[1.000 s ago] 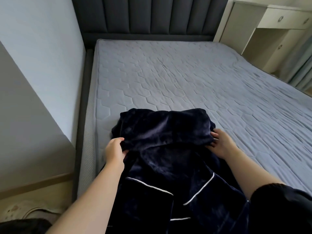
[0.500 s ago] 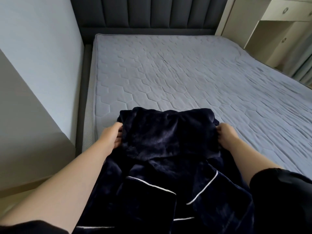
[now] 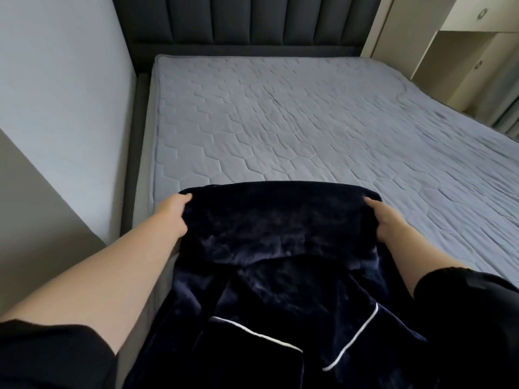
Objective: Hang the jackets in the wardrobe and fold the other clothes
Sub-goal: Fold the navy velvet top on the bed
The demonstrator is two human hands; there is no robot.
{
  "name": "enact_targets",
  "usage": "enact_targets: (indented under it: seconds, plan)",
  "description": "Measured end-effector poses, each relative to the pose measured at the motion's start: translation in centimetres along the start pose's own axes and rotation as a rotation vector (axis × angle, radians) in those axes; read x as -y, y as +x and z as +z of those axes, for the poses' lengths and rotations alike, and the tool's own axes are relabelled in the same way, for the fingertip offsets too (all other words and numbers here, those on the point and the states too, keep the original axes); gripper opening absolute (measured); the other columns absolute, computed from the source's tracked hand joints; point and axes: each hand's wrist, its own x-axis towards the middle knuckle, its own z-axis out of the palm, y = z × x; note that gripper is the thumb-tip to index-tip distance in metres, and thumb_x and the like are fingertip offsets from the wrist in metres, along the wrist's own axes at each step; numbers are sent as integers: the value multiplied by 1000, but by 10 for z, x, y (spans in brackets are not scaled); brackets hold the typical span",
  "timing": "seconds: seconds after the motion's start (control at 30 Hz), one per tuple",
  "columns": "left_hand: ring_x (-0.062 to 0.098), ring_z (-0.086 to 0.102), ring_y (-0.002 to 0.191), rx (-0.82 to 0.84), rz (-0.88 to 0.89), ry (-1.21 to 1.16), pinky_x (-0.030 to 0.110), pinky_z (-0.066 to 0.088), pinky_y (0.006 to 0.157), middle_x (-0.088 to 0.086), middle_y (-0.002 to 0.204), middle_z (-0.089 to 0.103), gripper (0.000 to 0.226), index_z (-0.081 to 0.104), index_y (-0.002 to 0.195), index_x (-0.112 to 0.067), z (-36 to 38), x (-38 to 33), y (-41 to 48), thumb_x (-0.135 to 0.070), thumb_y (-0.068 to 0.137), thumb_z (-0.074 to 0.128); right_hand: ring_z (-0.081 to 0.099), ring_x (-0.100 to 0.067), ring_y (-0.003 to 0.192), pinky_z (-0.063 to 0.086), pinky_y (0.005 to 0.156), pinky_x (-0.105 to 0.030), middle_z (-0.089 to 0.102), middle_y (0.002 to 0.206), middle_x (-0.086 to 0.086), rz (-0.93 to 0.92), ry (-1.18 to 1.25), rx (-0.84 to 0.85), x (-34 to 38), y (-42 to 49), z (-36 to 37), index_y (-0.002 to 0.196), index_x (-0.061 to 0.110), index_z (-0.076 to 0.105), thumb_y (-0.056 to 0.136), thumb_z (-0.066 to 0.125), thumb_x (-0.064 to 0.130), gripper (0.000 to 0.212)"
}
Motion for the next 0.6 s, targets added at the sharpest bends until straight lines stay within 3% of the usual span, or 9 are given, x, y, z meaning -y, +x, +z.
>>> enact_targets:
  seconds: [0.1, 0.27, 0.37, 0.47, 0.53, 0.6]
  plan:
    - [24, 61, 82, 75, -68, -12, 38, 48, 67, 9, 88, 63, 14, 59, 100, -7, -15, 2, -1, -15, 96, 48, 63, -22, 76, 48, 57, -32, 68, 84, -6, 31, 21, 26, -5, 3, 1, 109, 13, 62, 91, 58, 32, 26]
    - [28, 67, 88, 226, -161, 25, 41, 51, 67, 13, 90, 73, 46, 68, 97, -15, -15, 8, -6, -55, 92, 45, 65, -21, 83, 50, 63, -31, 73, 84, -5, 56, 80, 117, -2, 7, 6, 100, 18, 65, 89, 51, 52, 39]
    - [26, 69, 61, 166, -175, 152, 35, 55, 52, 12, 76, 73, 26, 68, 96, -8, -14, 12, -7, -32, 90, 59, 67, -23, 79, 52, 63, -32, 71, 91, -7, 26, -97, 125, 1, 6, 7, 111, 13, 60, 87, 59, 48, 42]
    - [28, 64, 83, -33, -28, 139, 38, 53, 69, 14, 108, 66, 41, 60, 120, -6, -21, 18, -2, -22, 84, 69, 62, -28, 99, 52, 83, -41, 63, 115, -10, -45, -118, -44, -1, 9, 1, 124, 8, 55, 85, 59, 54, 60]
    - [27, 64, 90, 28, -18, 77, 41, 52, 73, 12, 109, 67, 41, 61, 117, -10, -26, 24, -5, -31, 83, 71, 62, -27, 100, 51, 81, -40, 67, 111, -9, 22, -65, 45, -4, 4, -6, 116, 14, 61, 82, 52, 66, 62]
    - [25, 69, 83, 201, -97, 66, 40, 53, 67, 8, 94, 73, 34, 66, 104, -14, -30, 31, -15, -41, 82, 67, 65, -25, 96, 51, 72, -38, 72, 100, -7, 88, -23, 165, -11, -5, -12, 106, 20, 67, 79, 52, 71, 59]
